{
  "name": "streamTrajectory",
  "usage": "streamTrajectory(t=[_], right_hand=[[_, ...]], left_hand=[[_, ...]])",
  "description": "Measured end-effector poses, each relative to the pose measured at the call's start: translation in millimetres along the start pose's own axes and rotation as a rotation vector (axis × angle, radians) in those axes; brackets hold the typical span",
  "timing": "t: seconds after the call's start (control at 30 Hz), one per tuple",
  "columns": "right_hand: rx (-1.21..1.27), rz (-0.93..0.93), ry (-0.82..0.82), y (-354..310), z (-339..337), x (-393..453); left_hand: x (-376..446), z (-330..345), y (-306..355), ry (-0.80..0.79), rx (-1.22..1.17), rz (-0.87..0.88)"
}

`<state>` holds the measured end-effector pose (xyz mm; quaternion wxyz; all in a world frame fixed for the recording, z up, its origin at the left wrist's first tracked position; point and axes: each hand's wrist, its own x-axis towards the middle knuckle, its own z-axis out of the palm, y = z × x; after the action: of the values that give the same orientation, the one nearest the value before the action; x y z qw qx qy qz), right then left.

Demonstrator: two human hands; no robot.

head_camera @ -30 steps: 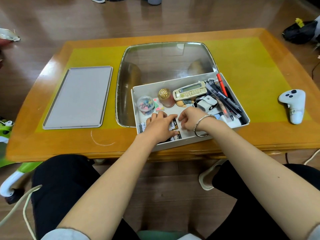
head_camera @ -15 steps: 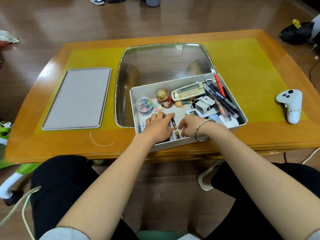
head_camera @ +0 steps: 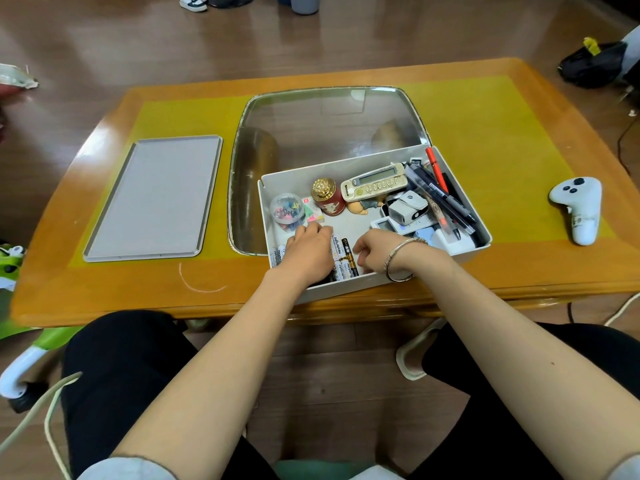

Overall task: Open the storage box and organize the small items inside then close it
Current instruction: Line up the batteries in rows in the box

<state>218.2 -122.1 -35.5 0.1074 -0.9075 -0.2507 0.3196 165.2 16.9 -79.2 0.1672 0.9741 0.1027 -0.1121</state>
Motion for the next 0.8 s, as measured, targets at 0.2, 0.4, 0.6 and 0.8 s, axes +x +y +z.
streamTrajectory(t=[0.2,0.4,0.6,0.8], right_hand=[[0.021,-0.01,-0.037,0,-1,0],[0.001,-0.025,-0.035,-2,0,0],[0.012,-0.067,0.066,-1,0,-6],[0.052,-0.139,0.097,9,0,-20]], left_hand=[[0,0,1,-0.008,0.015,-0.005],[-3,-2,1,-0.027,0.001,0.005],[-8,-6,4,0.056,0.096,-0.119],[-12,-8,4,-0.028,0.141,-0.146]])
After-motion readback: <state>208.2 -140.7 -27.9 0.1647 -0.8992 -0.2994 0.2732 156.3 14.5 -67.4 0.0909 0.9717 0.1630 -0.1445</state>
